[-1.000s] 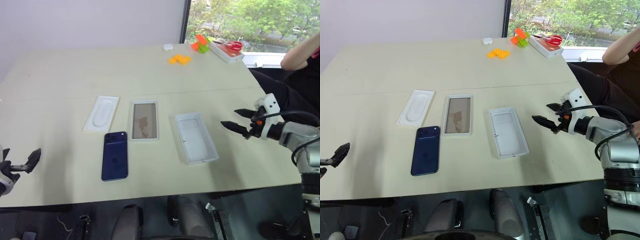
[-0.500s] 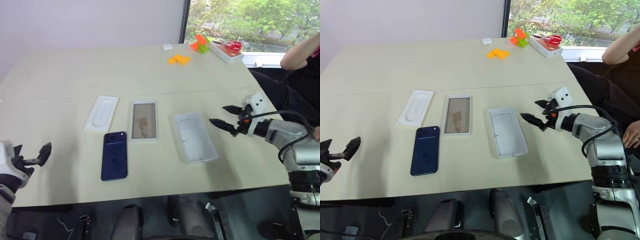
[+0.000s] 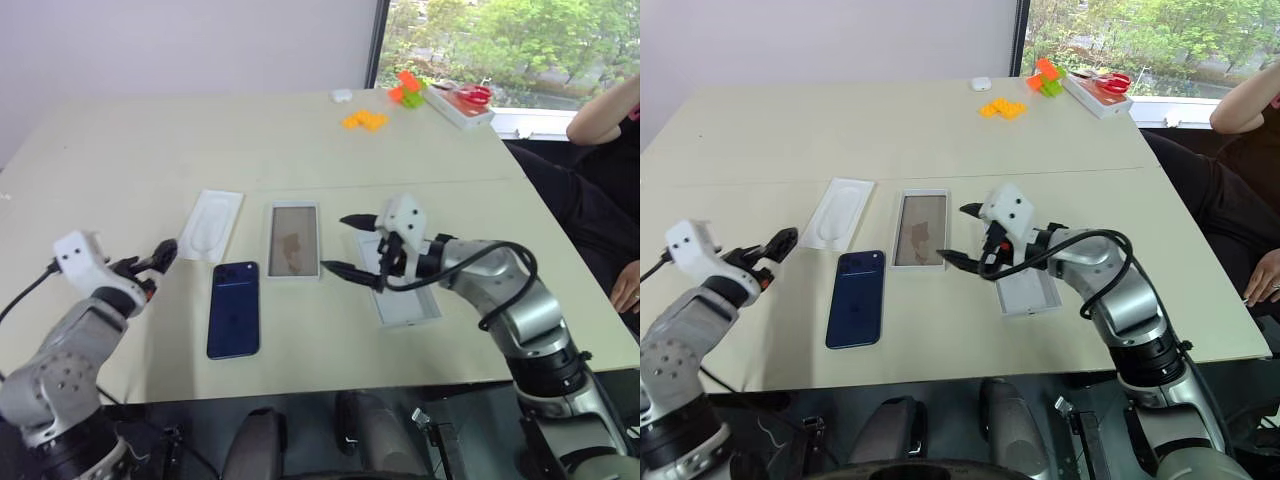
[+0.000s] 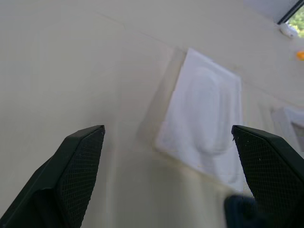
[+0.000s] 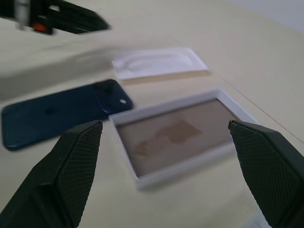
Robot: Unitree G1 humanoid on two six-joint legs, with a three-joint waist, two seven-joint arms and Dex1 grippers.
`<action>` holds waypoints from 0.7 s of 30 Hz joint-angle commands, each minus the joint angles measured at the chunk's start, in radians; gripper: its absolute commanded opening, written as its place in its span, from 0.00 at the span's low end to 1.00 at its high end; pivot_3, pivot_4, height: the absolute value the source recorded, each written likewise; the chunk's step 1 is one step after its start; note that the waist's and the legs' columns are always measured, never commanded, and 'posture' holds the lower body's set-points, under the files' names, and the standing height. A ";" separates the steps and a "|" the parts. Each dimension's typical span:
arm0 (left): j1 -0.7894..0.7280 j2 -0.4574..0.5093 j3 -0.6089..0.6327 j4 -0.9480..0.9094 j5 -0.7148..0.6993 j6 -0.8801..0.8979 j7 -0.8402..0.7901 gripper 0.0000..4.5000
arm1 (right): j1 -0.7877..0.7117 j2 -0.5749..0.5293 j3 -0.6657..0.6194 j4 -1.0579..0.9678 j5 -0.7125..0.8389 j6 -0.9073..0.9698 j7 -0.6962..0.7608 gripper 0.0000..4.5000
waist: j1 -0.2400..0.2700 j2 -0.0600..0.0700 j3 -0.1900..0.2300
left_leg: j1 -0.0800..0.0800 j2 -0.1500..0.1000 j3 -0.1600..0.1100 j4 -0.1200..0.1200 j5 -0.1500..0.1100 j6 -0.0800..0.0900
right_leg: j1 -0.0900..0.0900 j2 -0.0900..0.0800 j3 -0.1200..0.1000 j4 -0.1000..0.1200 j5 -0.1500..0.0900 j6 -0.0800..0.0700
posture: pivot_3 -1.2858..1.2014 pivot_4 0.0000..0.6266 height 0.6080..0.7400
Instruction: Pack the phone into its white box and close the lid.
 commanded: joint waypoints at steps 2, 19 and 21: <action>-0.058 -0.040 0.019 0.024 -0.050 0.067 0.106 1.00 | 0.013 0.001 -0.006 -0.055 0.002 0.004 -0.019 0.99 | -0.004 0.000 0.000 | 0.000 0.000 0.000 0.001 0.000 0.000 | 0.001 -0.001 0.000 0.000 0.000 0.000 | 0.52 0.24 0.99; -0.161 -0.132 0.097 0.162 -0.146 0.013 0.260 0.89 | 0.021 -0.002 0.003 -0.060 0.000 0.001 -0.024 1.00 | 0.010 0.000 0.000 | 0.001 -0.002 0.000 0.002 0.000 0.000 | 0.003 0.000 -0.002 0.000 0.000 0.000 | 0.52 0.24 0.99; -0.165 -0.136 0.102 0.172 -0.161 0.000 0.271 0.72 | 0.026 -0.002 0.006 -0.064 -0.001 0.002 -0.025 1.00 | 0.016 0.000 0.000 | 0.001 -0.002 0.001 0.002 0.000 0.000 | 0.003 0.001 -0.002 -0.001 0.000 0.000 | 0.52 0.24 0.99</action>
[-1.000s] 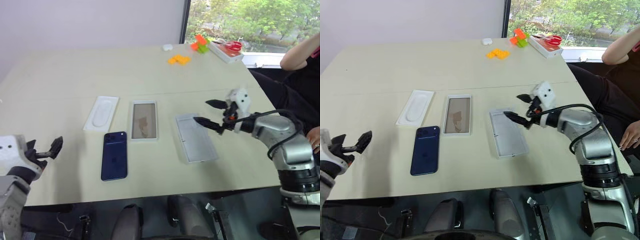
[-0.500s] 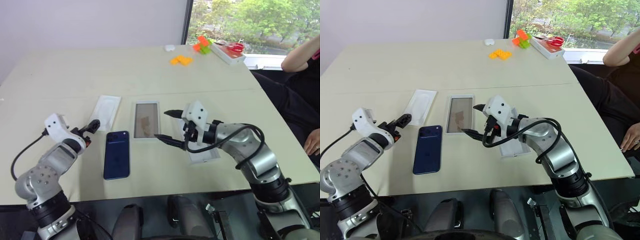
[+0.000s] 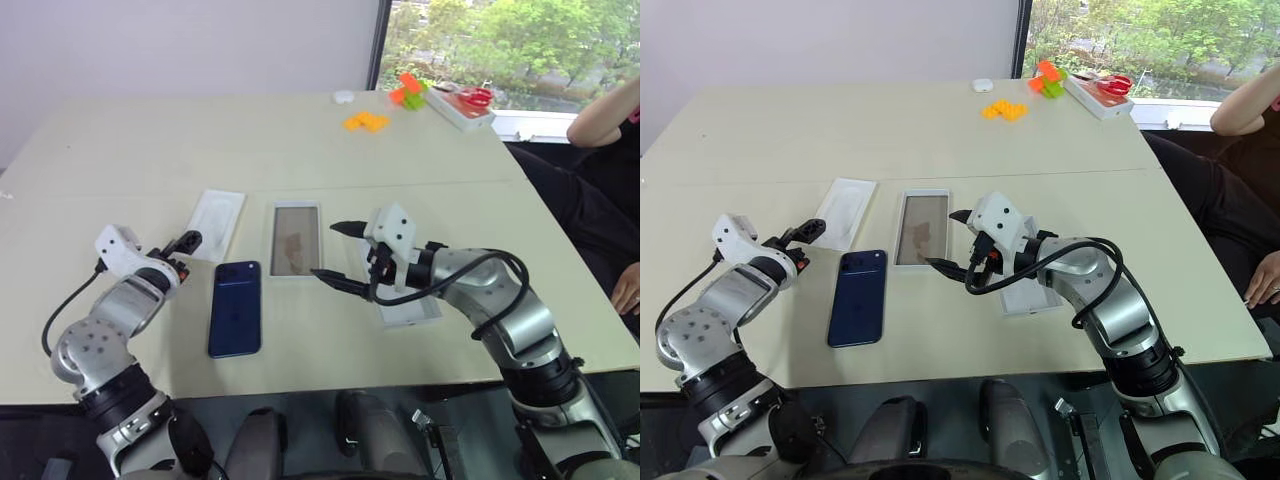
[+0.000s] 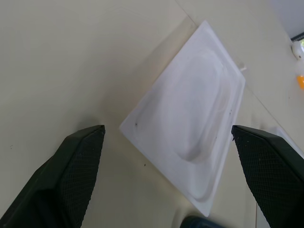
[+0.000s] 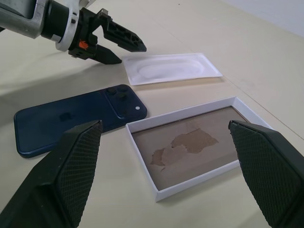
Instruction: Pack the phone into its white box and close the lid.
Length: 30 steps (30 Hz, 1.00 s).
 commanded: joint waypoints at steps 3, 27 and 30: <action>-0.007 -0.003 0.010 0.015 -0.065 -0.033 0.031 0.38 | 0.005 -0.001 -0.002 -0.052 0.003 -0.006 -0.003 1.00 | 0.008 0.000 0.000 | -0.001 0.000 0.000 0.000 0.000 0.000 | 0.000 0.000 0.000 0.000 0.000 0.000 | 0.52 0.24 0.99; 0.182 -0.040 -0.052 -0.145 -0.666 -0.288 0.166 0.02 | 0.023 -0.014 -0.002 -0.078 0.012 0.009 0.000 1.00 | 0.009 -0.001 0.000 | -0.001 0.000 0.000 0.000 0.000 0.000 | 0.001 -0.001 -0.001 -0.002 -0.002 -0.003 | 0.52 0.24 0.99; 0.235 -0.037 -0.141 -0.231 -0.750 -0.321 0.214 0.02 | 0.027 -0.018 -0.003 -0.080 0.013 0.008 0.003 1.00 | 0.009 -0.001 0.000 | -0.001 0.000 0.000 0.000 0.000 0.000 | 0.001 -0.001 -0.001 -0.002 -0.002 -0.003 | 0.52 0.24 0.99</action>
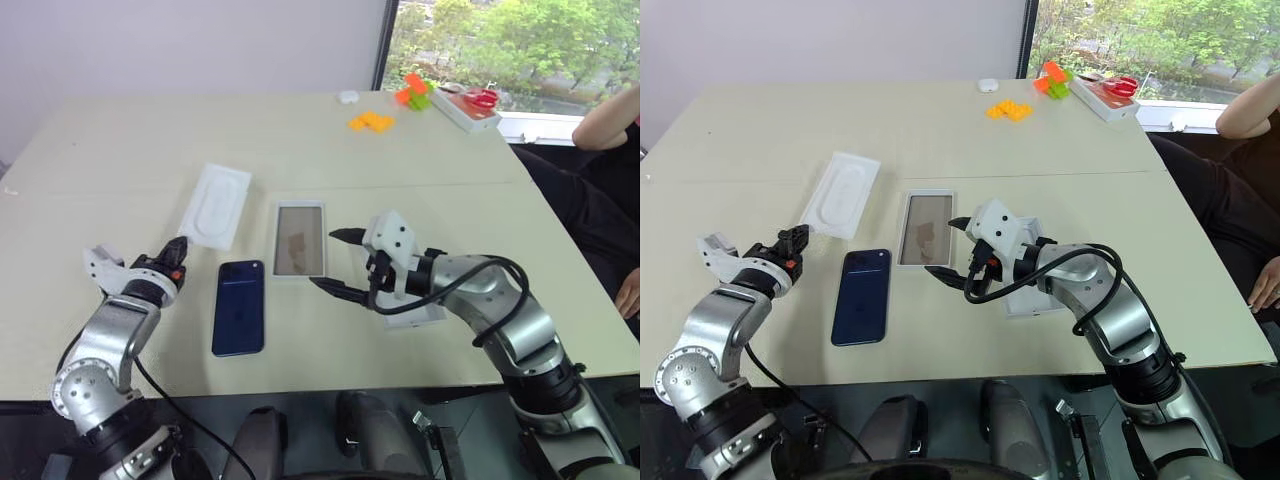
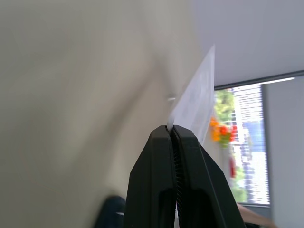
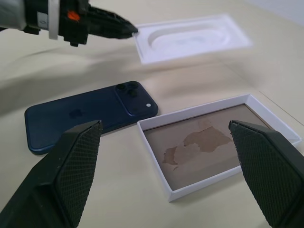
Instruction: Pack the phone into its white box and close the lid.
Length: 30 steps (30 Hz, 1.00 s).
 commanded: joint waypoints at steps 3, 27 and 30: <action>0.073 0.015 -0.179 -0.164 -0.138 -0.069 0.122 0.02 | -0.001 -0.013 -0.013 -0.049 0.011 -0.005 0.012 1.00 | 0.000 0.000 0.000 | 0.000 0.000 0.000 0.000 0.000 0.000 | 0.000 0.000 0.000 0.000 -0.001 0.001 | 0.52 0.24 0.99; 0.034 0.079 -0.564 -0.230 -0.027 -0.300 0.456 0.02 | -0.027 -0.012 0.000 -0.032 0.007 0.006 0.037 1.00 | 0.000 0.000 0.000 | 0.000 -0.001 0.000 0.000 0.000 0.000 | 0.000 0.001 0.000 -0.001 -0.002 0.002 | 0.52 0.24 0.99; 0.025 0.085 -0.576 -0.220 -0.022 -0.305 0.456 0.02 | -0.028 -0.010 0.000 -0.030 0.006 0.004 0.033 1.00 | 0.002 0.000 0.000 | 0.000 -0.001 0.000 0.000 0.000 0.000 | 0.000 0.001 0.000 -0.001 -0.002 0.003 | 0.52 0.24 0.99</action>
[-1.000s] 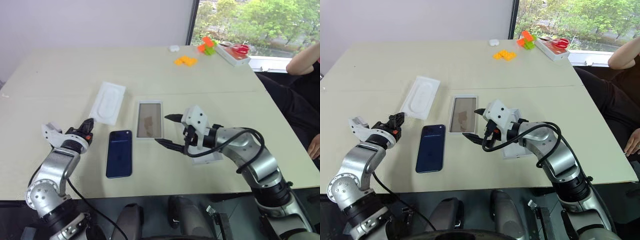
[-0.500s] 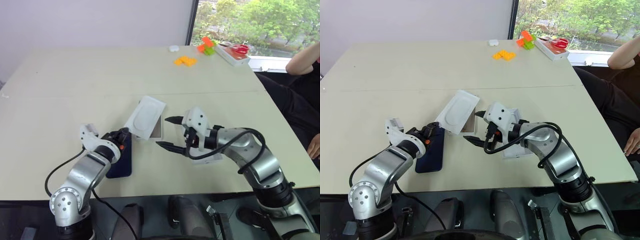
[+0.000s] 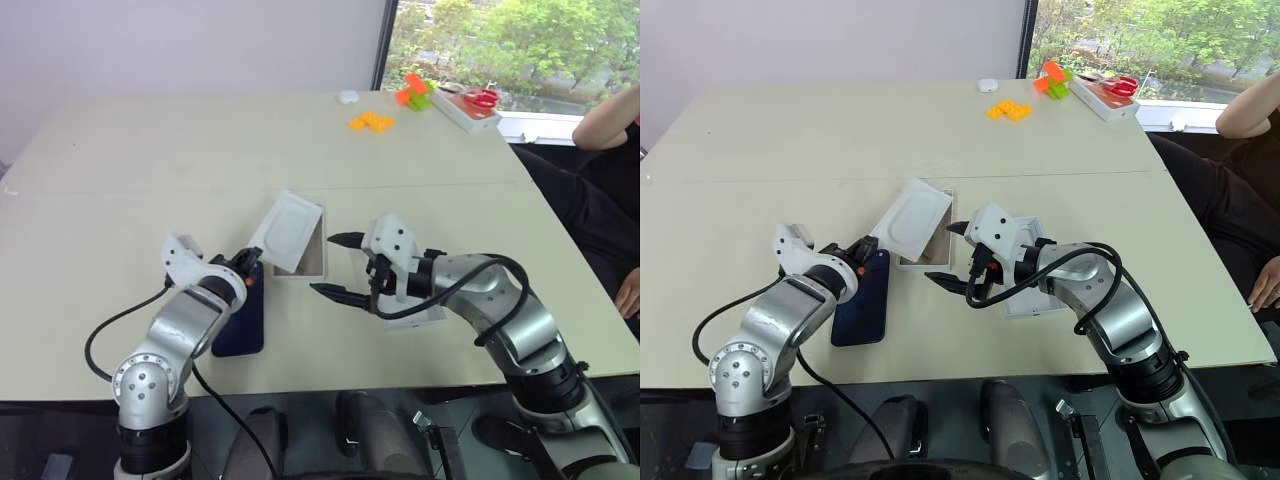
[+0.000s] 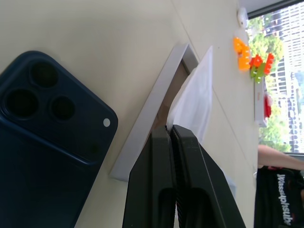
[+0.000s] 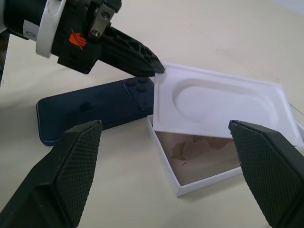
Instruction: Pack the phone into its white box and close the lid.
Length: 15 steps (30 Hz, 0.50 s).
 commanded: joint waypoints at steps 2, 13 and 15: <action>-0.021 0.013 -0.016 -0.007 0.008 -0.018 -0.002 0.02 | -0.018 0.009 -0.008 -0.025 0.005 -0.010 -0.006 1.00 | 0.000 0.000 0.000 | 0.000 0.000 0.000 0.000 0.000 0.000 | 0.000 0.000 0.000 0.000 0.000 0.000 | 0.52 0.24 0.99; -0.011 0.084 -0.023 -0.058 -0.105 0.002 -0.032 0.74 | -0.022 0.011 -0.007 -0.018 -0.001 -0.022 -0.007 1.00 | -0.001 0.000 0.000 | 0.000 0.000 0.000 0.000 0.000 0.000 | 0.000 0.000 0.000 -0.001 0.000 0.000 | 0.52 0.24 0.99; 0.003 0.137 -0.026 -0.087 -0.164 0.025 -0.064 0.74 | -0.024 0.013 -0.006 -0.014 -0.002 -0.024 -0.006 1.00 | -0.002 0.000 0.001 | 0.000 0.000 0.000 0.000 0.000 0.000 | 0.000 0.000 0.000 -0.001 0.000 0.000 | 0.52 0.24 0.99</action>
